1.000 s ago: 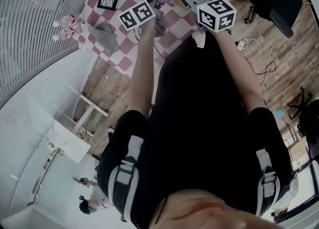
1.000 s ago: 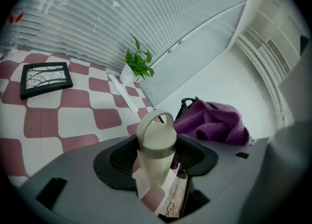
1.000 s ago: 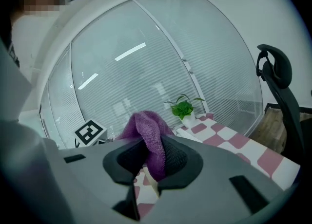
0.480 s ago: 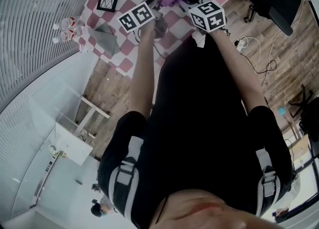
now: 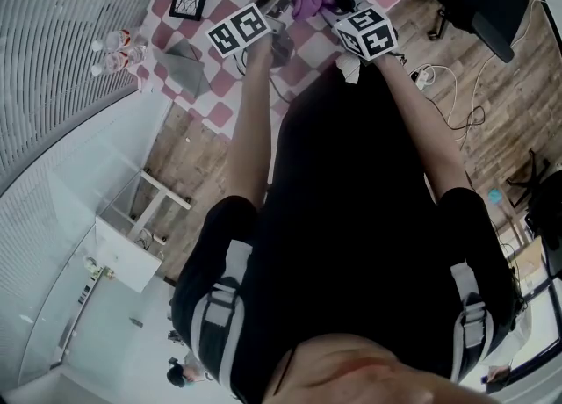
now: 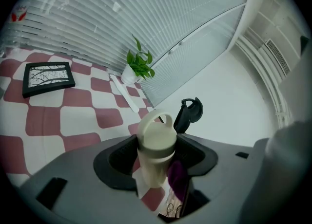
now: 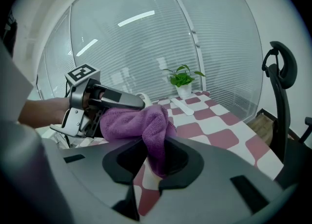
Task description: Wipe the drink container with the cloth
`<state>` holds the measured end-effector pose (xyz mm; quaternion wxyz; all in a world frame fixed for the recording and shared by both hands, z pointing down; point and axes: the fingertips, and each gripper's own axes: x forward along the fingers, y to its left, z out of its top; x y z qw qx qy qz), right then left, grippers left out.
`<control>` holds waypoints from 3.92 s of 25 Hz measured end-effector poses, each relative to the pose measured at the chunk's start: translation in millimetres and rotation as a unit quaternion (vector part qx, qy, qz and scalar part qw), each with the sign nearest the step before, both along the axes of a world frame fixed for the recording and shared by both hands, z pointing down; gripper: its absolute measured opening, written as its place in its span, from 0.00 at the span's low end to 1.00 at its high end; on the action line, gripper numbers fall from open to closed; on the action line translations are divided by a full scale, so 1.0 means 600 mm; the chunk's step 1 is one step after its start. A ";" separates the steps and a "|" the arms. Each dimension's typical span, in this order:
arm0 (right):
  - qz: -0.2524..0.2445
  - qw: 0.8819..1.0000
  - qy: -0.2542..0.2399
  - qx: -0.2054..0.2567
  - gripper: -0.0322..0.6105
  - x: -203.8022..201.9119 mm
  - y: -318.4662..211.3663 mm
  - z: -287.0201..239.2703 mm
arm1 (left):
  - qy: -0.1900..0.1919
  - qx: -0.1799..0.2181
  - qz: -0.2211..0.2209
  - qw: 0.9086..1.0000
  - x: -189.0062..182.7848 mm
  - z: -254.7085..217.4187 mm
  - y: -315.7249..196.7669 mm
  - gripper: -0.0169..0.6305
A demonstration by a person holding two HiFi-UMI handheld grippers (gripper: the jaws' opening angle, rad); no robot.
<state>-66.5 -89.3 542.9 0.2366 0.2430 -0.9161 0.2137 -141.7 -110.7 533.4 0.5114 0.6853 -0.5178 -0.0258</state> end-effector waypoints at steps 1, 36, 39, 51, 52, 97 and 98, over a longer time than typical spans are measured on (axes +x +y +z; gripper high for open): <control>-0.002 1.000 0.008 0.001 0.20 0.005 0.003 0.006 | 0.000 0.000 -0.001 1.000 0.000 -0.001 0.000 0.44; 0.010 0.983 0.183 -0.003 0.21 0.114 0.043 0.132 | 0.011 -0.008 -0.009 1.000 -0.008 0.007 0.000 0.44; 0.014 0.987 0.160 0.001 0.21 0.100 0.034 0.117 | 0.013 -0.003 -0.003 1.000 -0.009 0.008 0.003 0.44; 0.000 0.996 0.093 -0.001 0.21 0.047 0.002 0.050 | -0.009 0.054 0.064 0.996 0.006 -0.007 0.020 0.44; -0.003 0.996 0.092 0.000 0.21 0.043 -0.001 0.045 | -0.013 0.056 0.070 0.996 0.005 -0.008 0.022 0.44; -0.084 0.983 0.161 -0.035 0.21 0.116 0.035 0.157 | -0.155 0.294 0.323 0.886 0.077 -0.039 0.125 0.44; -0.088 0.982 0.163 -0.034 0.21 0.117 0.037 0.155 | -0.159 0.297 0.326 0.883 0.080 -0.039 0.129 0.44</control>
